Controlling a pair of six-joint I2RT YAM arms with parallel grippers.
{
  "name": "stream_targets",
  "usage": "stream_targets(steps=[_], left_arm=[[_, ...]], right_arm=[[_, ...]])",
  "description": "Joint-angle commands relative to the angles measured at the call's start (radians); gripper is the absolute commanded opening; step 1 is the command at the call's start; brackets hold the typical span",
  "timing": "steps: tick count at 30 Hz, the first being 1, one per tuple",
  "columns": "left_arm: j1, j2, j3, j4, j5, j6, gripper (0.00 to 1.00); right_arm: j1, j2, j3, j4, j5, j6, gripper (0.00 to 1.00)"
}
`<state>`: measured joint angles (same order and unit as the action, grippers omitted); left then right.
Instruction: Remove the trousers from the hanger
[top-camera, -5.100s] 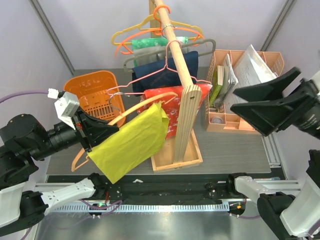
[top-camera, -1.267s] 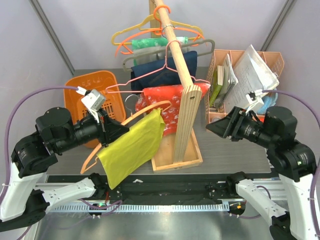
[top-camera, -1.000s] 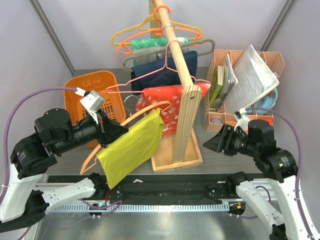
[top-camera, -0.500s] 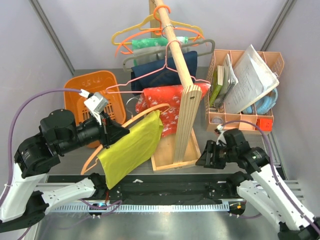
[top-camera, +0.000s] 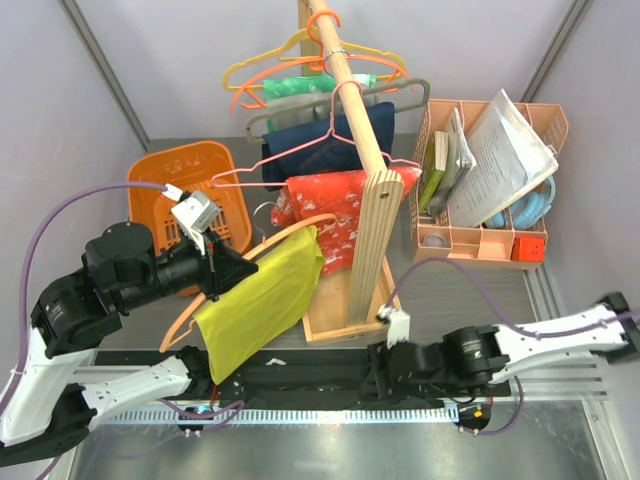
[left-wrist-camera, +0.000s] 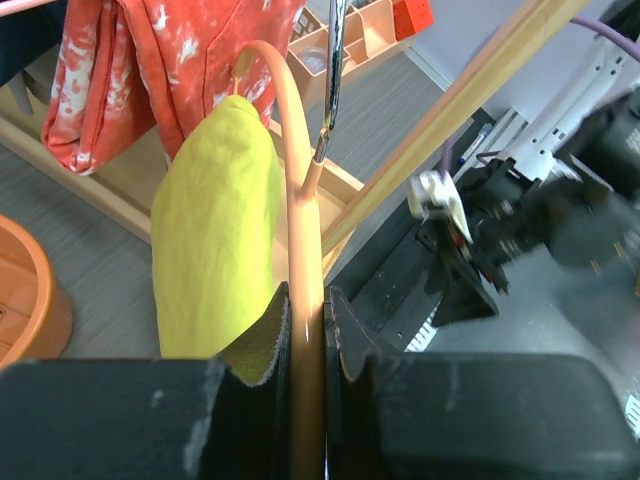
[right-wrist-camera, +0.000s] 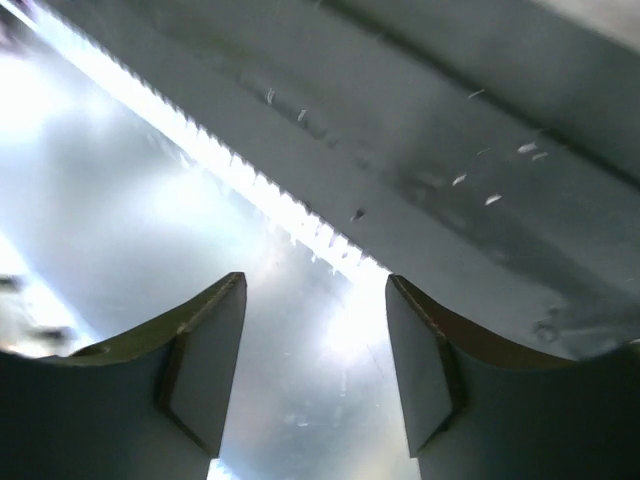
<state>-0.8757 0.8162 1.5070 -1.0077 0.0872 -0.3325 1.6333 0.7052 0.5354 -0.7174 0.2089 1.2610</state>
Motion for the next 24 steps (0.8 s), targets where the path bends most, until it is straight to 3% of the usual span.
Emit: stream_targets(steps=[1, 2, 5, 9, 14, 18, 21, 24], left_arm=[[0.001, -0.043, 0.041, 0.095, 0.002, 0.009, 0.00], [0.001, -0.057, 0.039, 0.087, -0.003, 0.009, 0.00], [0.001, -0.072, 0.047, 0.075, -0.012, 0.001, 0.00], [0.001, -0.094, 0.055, 0.058, -0.033, -0.008, 0.00], [0.001, -0.138, 0.032, 0.053, -0.067, -0.010, 0.00], [0.001, -0.196, -0.005, 0.105, -0.079, -0.039, 0.00], [0.001, -0.230, -0.028, 0.151, -0.081, -0.066, 0.00], [0.003, -0.245, -0.018, 0.170, -0.121, -0.069, 0.00]], right_arm=[[0.287, 0.299, 0.290, -0.056, 0.482, 0.104, 0.66], [0.365, 0.415, 0.355, -0.107, 0.529, 0.100, 0.67], [0.416, 0.552, 0.529, -0.165, 0.632, 0.042, 0.68], [0.447, 0.609, 0.635, -0.131, 0.710, -0.076, 0.67], [0.447, 0.710, 0.829, -0.097, 0.892, -0.254, 0.62], [0.402, 0.784, 1.105, -0.062, 1.011, -0.395, 0.46], [0.363, 0.861, 1.234, 0.051, 1.050, -0.506, 0.45], [0.324, 0.962, 1.397, 0.058, 1.080, -0.535, 0.47]])
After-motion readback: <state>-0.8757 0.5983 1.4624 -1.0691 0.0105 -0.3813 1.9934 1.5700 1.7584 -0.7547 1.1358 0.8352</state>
